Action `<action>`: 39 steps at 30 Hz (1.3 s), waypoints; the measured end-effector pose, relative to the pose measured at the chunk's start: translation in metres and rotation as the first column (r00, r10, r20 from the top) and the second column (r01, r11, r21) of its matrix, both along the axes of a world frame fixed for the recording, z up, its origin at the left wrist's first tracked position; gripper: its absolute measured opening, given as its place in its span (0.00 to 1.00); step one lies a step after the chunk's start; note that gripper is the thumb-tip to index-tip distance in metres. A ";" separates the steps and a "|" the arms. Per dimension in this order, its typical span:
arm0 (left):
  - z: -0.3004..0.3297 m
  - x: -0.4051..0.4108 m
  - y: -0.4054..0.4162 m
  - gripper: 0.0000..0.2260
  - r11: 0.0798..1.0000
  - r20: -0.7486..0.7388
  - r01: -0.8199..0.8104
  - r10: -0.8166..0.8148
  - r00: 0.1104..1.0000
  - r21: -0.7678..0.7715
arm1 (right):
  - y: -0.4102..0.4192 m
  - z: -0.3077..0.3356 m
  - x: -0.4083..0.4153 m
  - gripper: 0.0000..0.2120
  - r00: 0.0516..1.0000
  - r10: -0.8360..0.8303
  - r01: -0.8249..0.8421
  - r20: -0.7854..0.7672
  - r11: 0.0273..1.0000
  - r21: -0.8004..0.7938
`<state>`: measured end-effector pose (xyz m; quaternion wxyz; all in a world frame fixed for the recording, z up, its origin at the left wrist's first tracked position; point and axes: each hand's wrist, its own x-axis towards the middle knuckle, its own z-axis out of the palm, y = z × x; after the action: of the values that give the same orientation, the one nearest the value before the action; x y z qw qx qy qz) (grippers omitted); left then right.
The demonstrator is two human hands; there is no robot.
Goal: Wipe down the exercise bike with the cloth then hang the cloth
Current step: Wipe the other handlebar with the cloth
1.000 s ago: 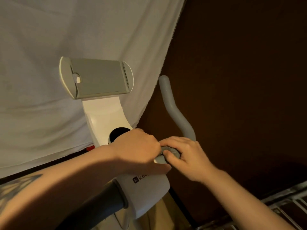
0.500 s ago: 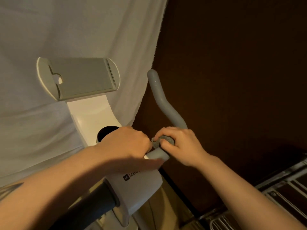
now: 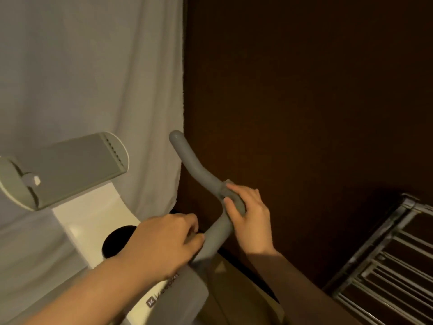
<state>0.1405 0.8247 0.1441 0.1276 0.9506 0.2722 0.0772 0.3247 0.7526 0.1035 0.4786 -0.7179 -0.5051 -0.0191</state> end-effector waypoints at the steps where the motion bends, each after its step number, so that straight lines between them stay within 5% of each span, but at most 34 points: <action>1: -0.003 0.011 -0.001 0.11 0.999 0.011 -0.033 0.033 0.999 -0.026 | 0.006 0.004 0.003 0.16 0.993 -0.069 0.070 -0.092 0.997 0.011; 5: -0.018 0.044 -0.005 0.10 0.997 0.043 -0.056 0.058 0.997 -0.055 | 0.009 0.000 -0.020 0.21 0.906 -0.202 0.180 -0.372 0.979 -0.091; 11: -0.026 0.050 -0.004 0.09 0.999 0.044 -0.031 0.032 0.999 -0.041 | 0.014 -0.004 -0.009 0.19 0.907 -0.176 0.143 -0.384 0.983 -0.111; 18: -0.023 0.051 0.003 0.12 0.954 0.036 -0.057 0.071 0.997 -0.295 | 0.001 -0.026 -0.050 0.20 0.704 -0.138 0.255 -0.697 0.965 0.066; 24: -0.023 0.052 0.005 0.12 0.948 0.032 -0.068 0.082 0.996 -0.310 | 0.022 -0.016 -0.025 0.17 0.640 -0.222 0.288 -0.735 0.957 -0.038; 27: -0.021 0.049 0.003 0.12 0.956 0.056 -0.064 0.083 0.995 -0.288 | 0.000 -0.017 -0.064 0.22 0.753 -0.217 0.272 -0.622 0.962 -0.006; 30: -0.020 0.044 0.000 0.12 0.971 0.072 -0.069 0.087 0.994 -0.227 | 0.012 -0.012 -0.033 0.21 0.921 -0.234 0.231 -0.312 0.972 -0.047; 35: -0.010 0.019 0.003 0.11 0.972 0.041 -0.011 0.021 0.999 -0.235 | 0.024 0.000 -0.001 0.20 0.996 -0.024 0.008 -0.091 0.985 -0.175; 39: -0.017 0.006 0.001 0.14 0.996 0.021 0.086 -0.085 0.996 -0.018 | 0.032 0.008 0.011 0.20 0.984 0.163 -0.138 0.069 0.951 -0.278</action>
<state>0.1462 0.8262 0.1271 0.1426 0.9593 0.2306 0.0787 0.3355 0.7845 0.1115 0.3522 -0.7345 -0.5775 0.0545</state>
